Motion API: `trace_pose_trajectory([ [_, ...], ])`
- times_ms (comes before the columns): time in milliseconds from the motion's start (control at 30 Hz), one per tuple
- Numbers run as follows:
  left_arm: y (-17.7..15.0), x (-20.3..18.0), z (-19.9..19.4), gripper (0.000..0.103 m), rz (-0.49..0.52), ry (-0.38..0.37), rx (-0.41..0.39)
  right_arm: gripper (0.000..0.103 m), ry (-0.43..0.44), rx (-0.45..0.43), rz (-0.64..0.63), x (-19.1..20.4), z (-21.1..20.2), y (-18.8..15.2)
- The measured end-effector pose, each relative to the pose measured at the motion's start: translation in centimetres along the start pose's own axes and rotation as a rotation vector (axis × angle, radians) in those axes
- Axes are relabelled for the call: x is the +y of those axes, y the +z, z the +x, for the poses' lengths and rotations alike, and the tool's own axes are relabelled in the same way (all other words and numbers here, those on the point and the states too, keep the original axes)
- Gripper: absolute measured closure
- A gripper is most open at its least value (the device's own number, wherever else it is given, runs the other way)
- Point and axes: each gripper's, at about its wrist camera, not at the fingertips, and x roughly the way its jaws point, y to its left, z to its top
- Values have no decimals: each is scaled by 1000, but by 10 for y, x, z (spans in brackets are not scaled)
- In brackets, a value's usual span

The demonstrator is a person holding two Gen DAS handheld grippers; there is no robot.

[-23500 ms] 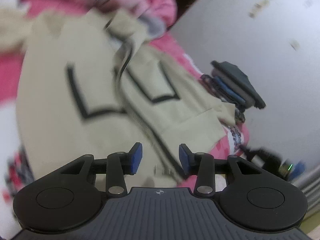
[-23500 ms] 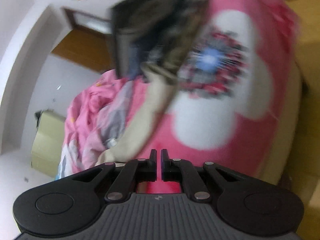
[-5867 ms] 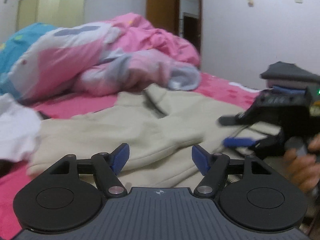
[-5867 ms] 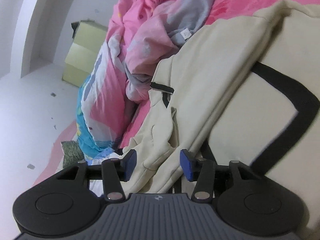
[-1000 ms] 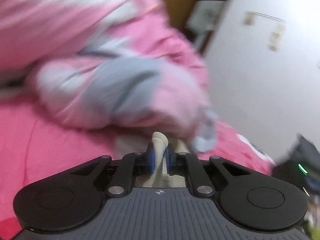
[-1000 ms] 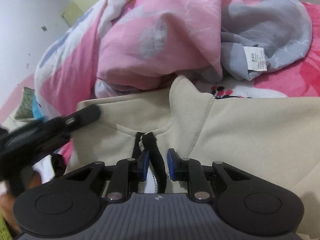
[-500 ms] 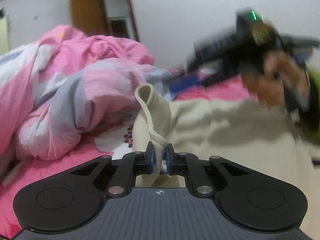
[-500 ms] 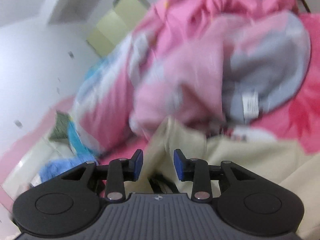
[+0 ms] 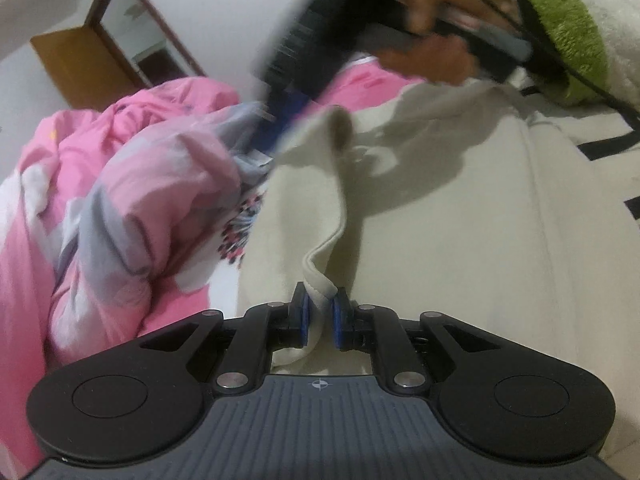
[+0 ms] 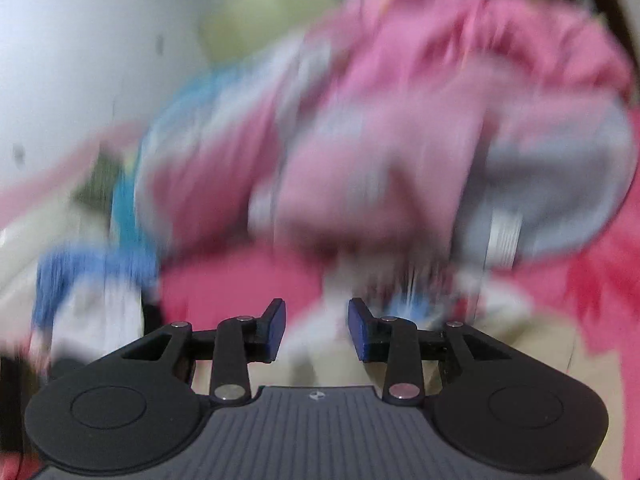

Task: Fold clothes

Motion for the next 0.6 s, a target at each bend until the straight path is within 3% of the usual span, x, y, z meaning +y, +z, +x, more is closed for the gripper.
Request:
trace_pose_trajectory([
  [33,-2,1,0,89,-6,9,11,67,1,69,-12,-2,8,-4],
  [133,-8,4,1,86,-27,33,50,68,-53,159,40,-17,29,-19],
  [233,-12,7,-9,83,-90,42,79,68,-32,141,71,-21,25,-23],
  [367,-18,24,-38,76,-271,71,77,68,-38,141,51,-18,24,-24],
  [500,-16,49,-55,75,-471,129,11,67,-42,136,42,-16,24,-24],
  [600,0,54,-41,73,-498,114,-42,67,-52,122,15,-9,21,-22],
])
